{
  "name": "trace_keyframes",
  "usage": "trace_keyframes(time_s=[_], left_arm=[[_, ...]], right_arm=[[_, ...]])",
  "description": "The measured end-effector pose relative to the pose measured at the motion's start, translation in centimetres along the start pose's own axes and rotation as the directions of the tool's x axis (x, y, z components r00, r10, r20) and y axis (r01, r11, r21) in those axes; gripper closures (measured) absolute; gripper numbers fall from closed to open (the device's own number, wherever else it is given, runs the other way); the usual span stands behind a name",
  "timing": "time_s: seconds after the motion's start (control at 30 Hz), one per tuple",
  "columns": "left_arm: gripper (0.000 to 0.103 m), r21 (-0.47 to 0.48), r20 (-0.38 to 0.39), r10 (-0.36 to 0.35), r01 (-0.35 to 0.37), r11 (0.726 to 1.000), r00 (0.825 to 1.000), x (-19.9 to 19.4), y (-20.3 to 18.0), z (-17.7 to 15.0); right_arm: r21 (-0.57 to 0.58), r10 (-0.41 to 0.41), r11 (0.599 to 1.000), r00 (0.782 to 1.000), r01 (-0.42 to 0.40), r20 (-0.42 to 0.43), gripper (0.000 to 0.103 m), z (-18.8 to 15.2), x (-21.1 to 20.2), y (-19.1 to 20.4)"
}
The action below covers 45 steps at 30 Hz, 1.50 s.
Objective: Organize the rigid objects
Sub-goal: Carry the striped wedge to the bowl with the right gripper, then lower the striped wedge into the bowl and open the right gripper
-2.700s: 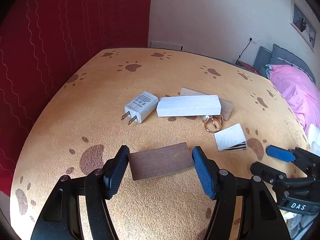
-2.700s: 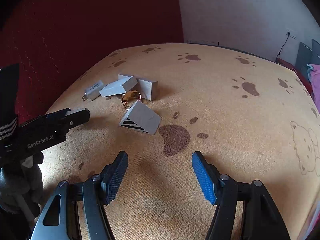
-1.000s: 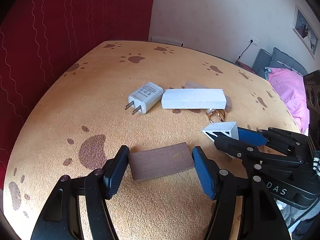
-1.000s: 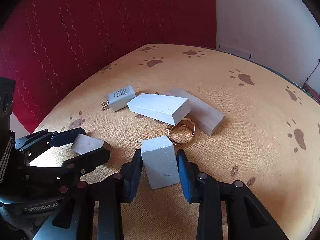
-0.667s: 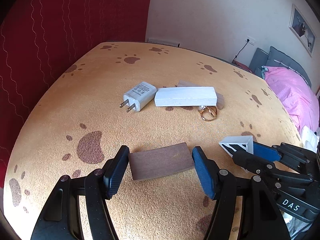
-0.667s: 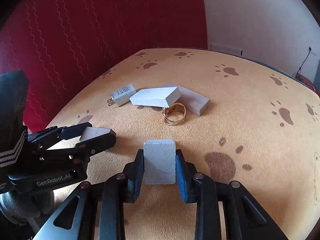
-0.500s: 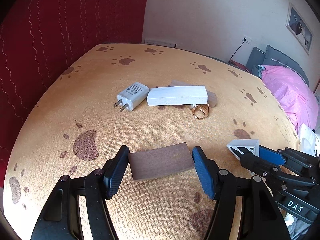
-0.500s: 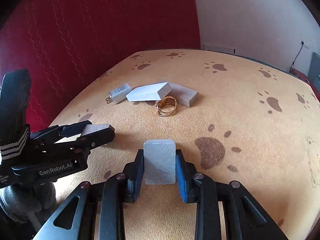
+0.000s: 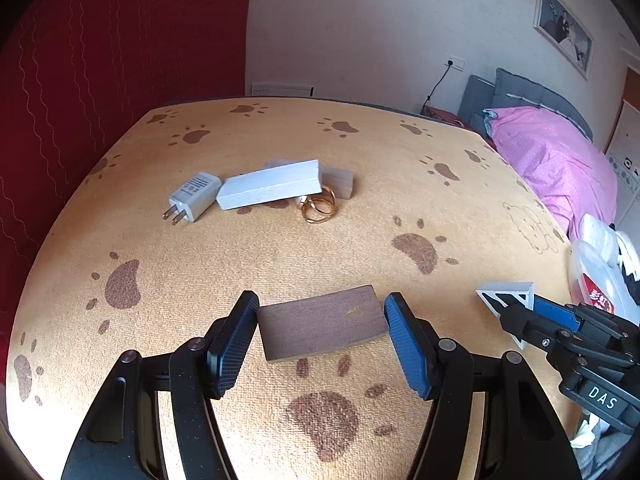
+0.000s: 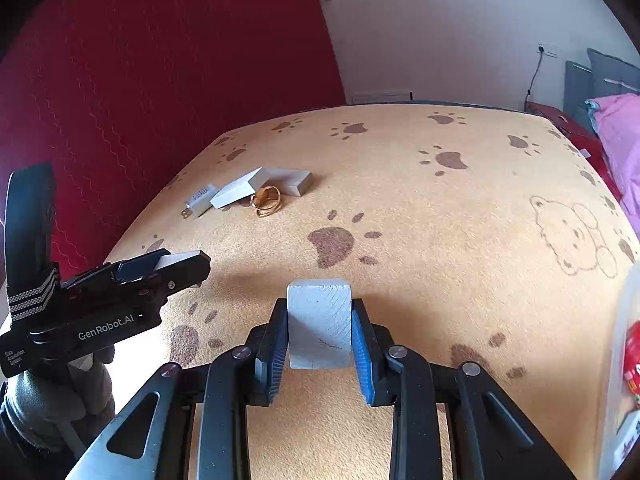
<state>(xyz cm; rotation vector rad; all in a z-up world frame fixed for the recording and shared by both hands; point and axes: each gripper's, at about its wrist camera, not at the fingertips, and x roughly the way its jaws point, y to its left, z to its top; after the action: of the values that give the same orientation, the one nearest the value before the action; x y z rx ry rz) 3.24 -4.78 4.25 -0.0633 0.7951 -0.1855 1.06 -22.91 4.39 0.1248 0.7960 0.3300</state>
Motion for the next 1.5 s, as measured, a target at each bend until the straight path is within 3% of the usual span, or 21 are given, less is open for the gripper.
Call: trace_keyframes(time_s=[0.43, 0.77, 1.03, 1.33, 1.5], left_arm=[[0.037, 0.09, -0.008, -0.042, 0.042, 0.995, 0.999, -0.8, -4.6, -0.7], [0.037, 0.153, -0.02, -0.078, 0.08, 0.985, 0.997, -1.0, -7.9, -1.2], [0.037, 0.189, -0.045, -0.12, 0.126, 0.974, 0.992, -1.0, -10.4, -1.6], [0.037, 0.245, -0.055, -0.171, 0.179, 0.953, 0.984, -1.2, -14.0, -1.7], [0.037, 0.269, -0.065, -0.193, 0.203, 0.942, 0.979, -1.1, -15.6, -1.7]], right_arm=[[0.12, -0.11, 0.988, 0.991, 0.1, 0.076, 0.072, -2.1, -5.4, -5.0], [0.212, -0.223, 0.958, 0.967, 0.194, 0.124, 0.072, -3.3, -8.7, -9.0], [0.285, -0.316, 0.922, 0.936, 0.264, 0.156, 0.072, -4.4, -11.4, -12.0], [0.336, -0.472, 0.855, 0.863, 0.396, 0.183, 0.072, -5.5, -14.3, -14.9], [0.383, -0.51, 0.822, 0.844, 0.421, 0.166, 0.072, -6.3, -14.9, -16.8]])
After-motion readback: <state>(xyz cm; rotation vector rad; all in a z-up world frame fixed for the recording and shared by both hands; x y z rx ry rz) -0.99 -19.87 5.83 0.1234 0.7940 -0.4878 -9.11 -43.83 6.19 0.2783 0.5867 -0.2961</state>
